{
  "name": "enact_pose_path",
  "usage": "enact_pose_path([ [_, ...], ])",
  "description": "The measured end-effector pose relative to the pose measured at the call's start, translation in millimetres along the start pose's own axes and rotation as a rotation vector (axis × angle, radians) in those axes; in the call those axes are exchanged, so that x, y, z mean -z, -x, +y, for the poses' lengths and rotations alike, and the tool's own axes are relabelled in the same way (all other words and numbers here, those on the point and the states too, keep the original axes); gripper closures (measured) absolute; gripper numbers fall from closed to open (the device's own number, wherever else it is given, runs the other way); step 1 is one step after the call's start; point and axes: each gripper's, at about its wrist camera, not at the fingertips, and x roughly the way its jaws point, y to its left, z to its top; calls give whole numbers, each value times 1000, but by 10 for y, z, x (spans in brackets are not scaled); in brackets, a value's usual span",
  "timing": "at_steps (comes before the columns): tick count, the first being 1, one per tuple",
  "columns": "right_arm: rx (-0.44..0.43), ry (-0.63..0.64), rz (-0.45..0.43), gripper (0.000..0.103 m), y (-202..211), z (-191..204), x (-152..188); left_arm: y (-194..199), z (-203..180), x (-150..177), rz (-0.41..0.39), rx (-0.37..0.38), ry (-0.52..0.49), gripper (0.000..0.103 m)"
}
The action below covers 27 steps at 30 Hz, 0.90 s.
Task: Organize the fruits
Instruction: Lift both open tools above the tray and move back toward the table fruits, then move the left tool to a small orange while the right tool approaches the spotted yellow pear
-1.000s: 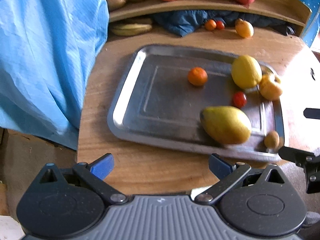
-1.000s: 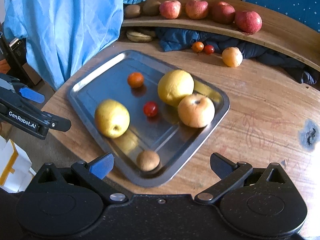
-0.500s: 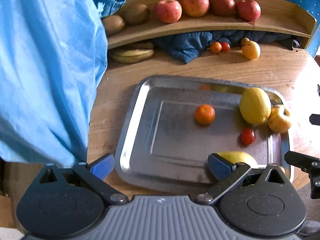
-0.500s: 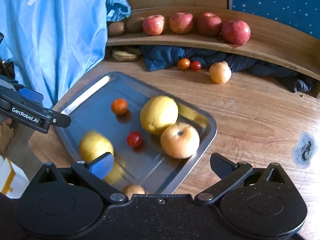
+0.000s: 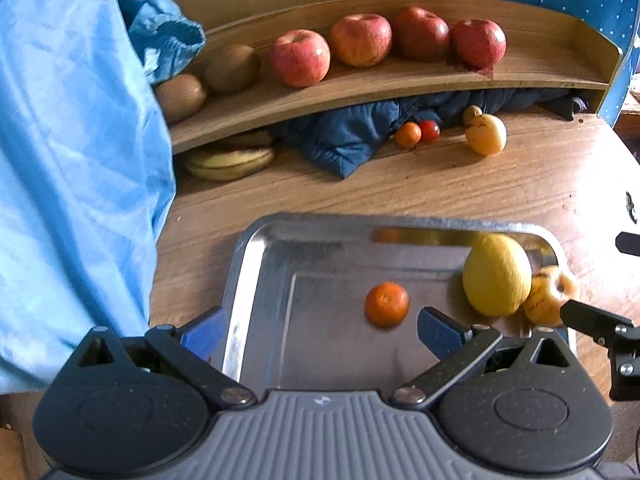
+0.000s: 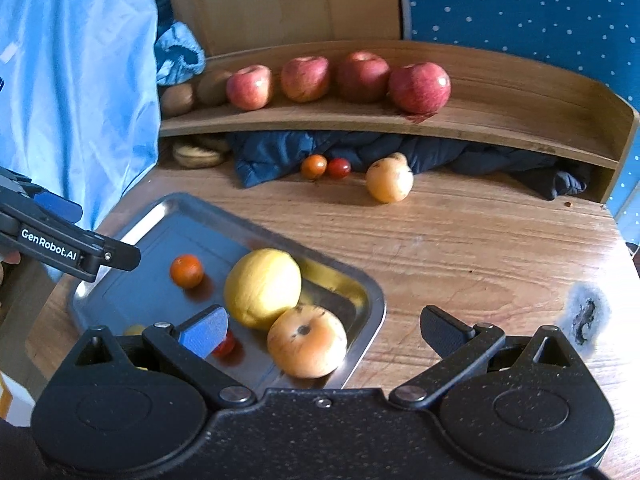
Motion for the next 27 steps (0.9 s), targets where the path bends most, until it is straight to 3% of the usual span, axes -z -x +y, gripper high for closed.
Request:
enact_pose_path([
  [13,70,-29,-32,1,-120,-63,-120,-265,-134,-414,-42,63,-11,0],
  [27,130,-55,-23,1,-406,-184,-343,-580,-189,-809,-32,122,-23,0],
])
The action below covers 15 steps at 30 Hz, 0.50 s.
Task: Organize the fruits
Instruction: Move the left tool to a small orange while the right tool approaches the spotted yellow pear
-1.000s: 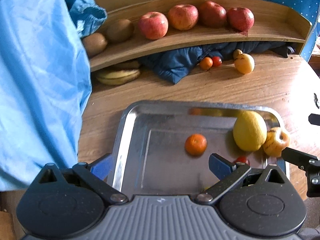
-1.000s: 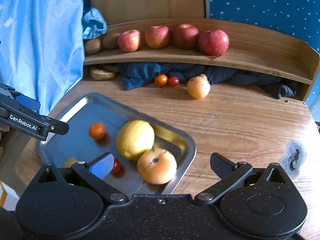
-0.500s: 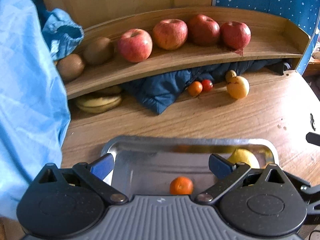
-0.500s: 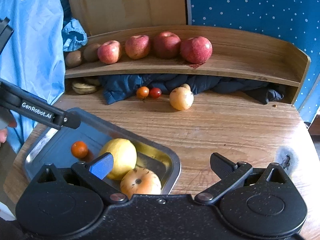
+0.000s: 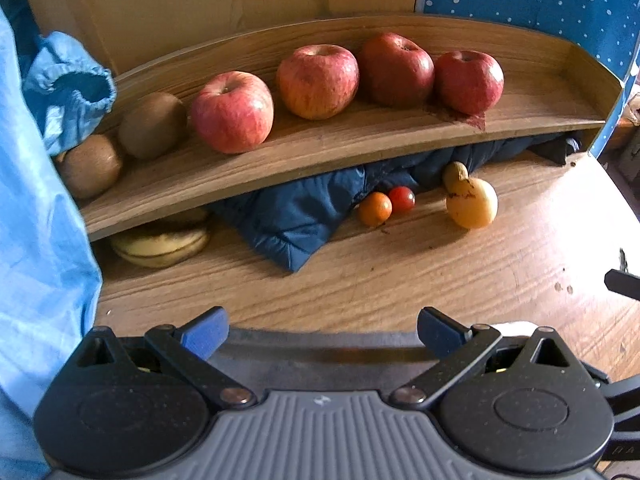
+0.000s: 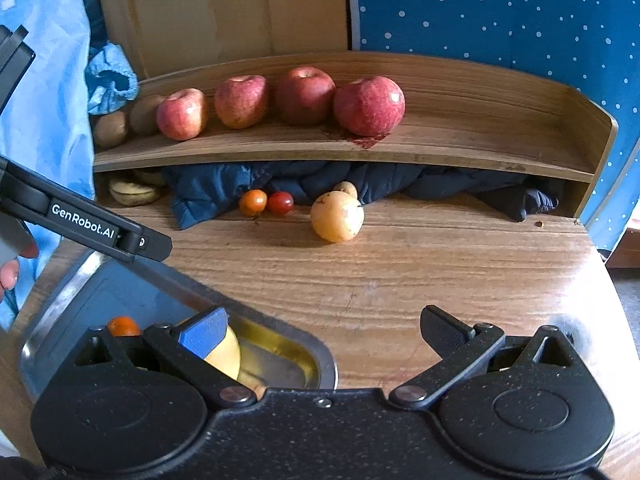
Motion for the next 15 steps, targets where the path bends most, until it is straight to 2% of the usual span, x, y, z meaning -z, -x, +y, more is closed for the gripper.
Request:
enact_pose_path([
  [15,66,21,42,1,-376,47,-221,-461,41,-295,30,54,52,0],
])
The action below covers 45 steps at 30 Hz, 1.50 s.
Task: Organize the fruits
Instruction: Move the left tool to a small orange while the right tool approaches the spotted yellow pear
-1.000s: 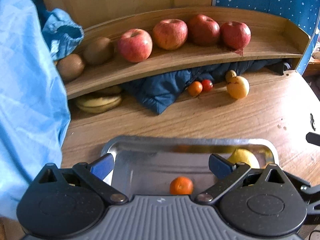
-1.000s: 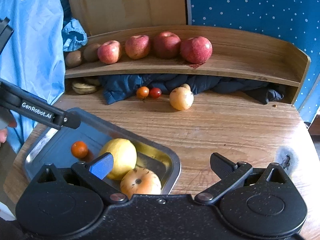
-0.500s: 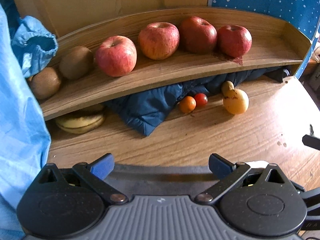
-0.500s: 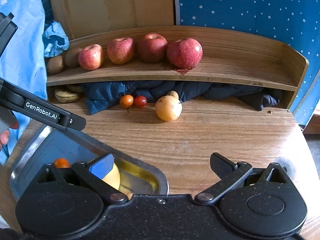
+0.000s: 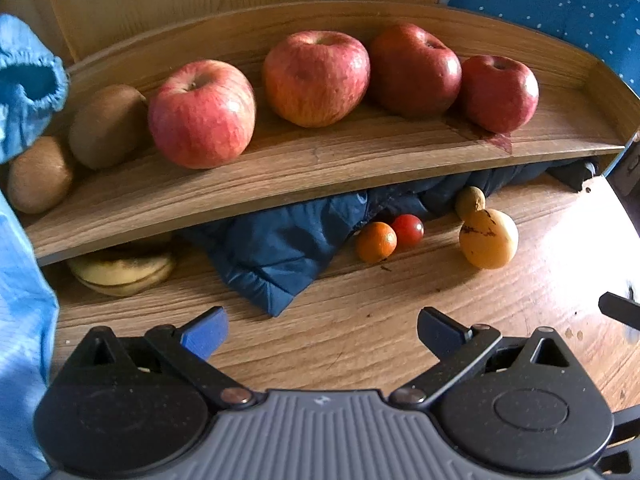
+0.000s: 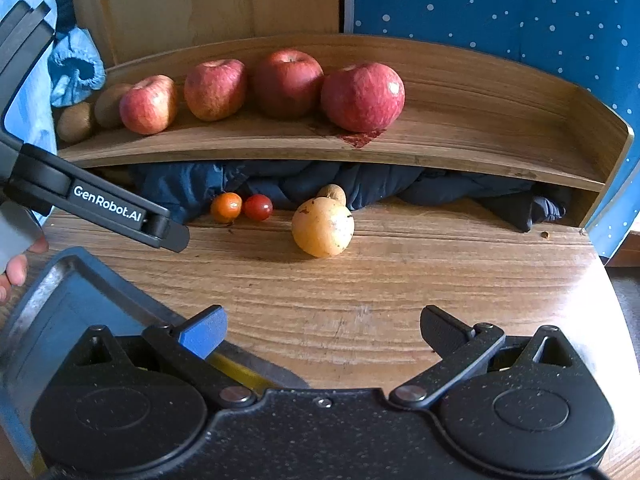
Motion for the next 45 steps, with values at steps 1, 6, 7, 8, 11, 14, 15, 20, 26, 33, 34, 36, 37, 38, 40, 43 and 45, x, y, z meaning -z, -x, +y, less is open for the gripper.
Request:
enact_pose_path([
  [1,6,10,1,1,-21,14,-12,-24,1,-7,1,6,8,0],
  [6,28,56,-9,1,-112,72,-74,-113,13,-50,-1,27,51,0],
  [7,31,60,-15,1,-126,79,-87,-118,15,-59,-6,25,57,1],
  [8,34,64,-21,1,-145,86,-102,-125,12,-70,-12,23,61,1],
  [11,43,68,-30,1,-206,107,-155,-148,-5,-103,-27,26,68,1],
  [14,52,73,-35,1,-260,129,-199,-185,-15,-135,-30,42,91,1],
  [15,53,76,-36,1,-277,135,-213,-196,-15,-141,-30,50,103,1],
  [20,64,90,-34,1,-332,160,-239,-259,-28,-160,-17,71,139,1],
  [26,75,88,-25,1,-394,183,-252,-307,-49,-178,-17,75,149,1],
  [33,83,76,-44,1,-402,206,-284,-315,51,-162,-12,94,191,1],
  [34,84,74,-44,2,-411,204,-297,-303,83,-176,-14,98,195,1],
  [36,83,71,-43,5,-425,205,-314,-304,118,-177,-18,104,196,2],
  [37,82,71,-41,5,-436,205,-324,-301,124,-175,-21,108,196,3],
  [38,81,71,-40,6,-443,208,-328,-290,128,-172,-23,111,197,4],
  [40,79,71,-38,8,-455,212,-338,-281,140,-167,-29,118,199,6],
  [43,77,71,-34,11,-475,215,-350,-265,160,-154,-32,129,202,11],
  [45,77,72,-31,12,-487,220,-354,-249,148,-148,-34,134,206,13],
])
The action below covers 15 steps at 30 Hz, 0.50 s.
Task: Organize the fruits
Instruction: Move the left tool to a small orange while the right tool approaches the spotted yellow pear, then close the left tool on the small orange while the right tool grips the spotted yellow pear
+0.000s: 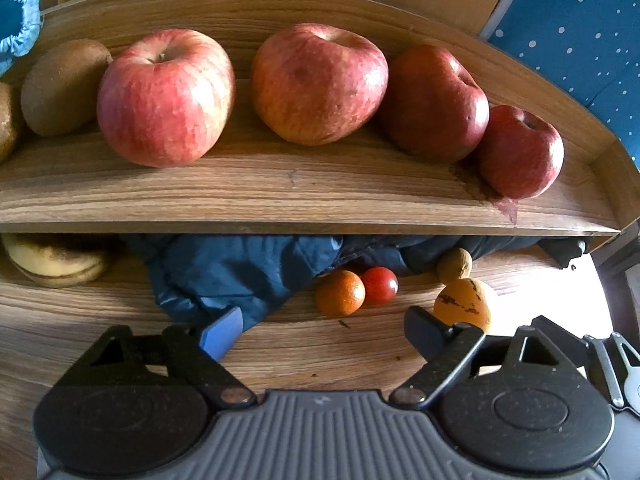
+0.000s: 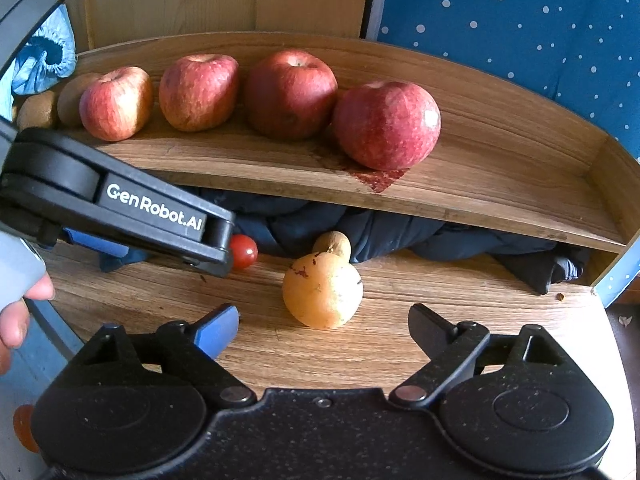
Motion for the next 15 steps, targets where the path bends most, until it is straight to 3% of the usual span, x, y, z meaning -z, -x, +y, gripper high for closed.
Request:
enact_pose_path([
  [8,-15,5,7,16,-62,5,-22,-14,-13,-20,-20,24,22,26],
  [15,-25,-3,17,25,-131,7,-62,-15,-42,-48,-15,51,35,45],
])
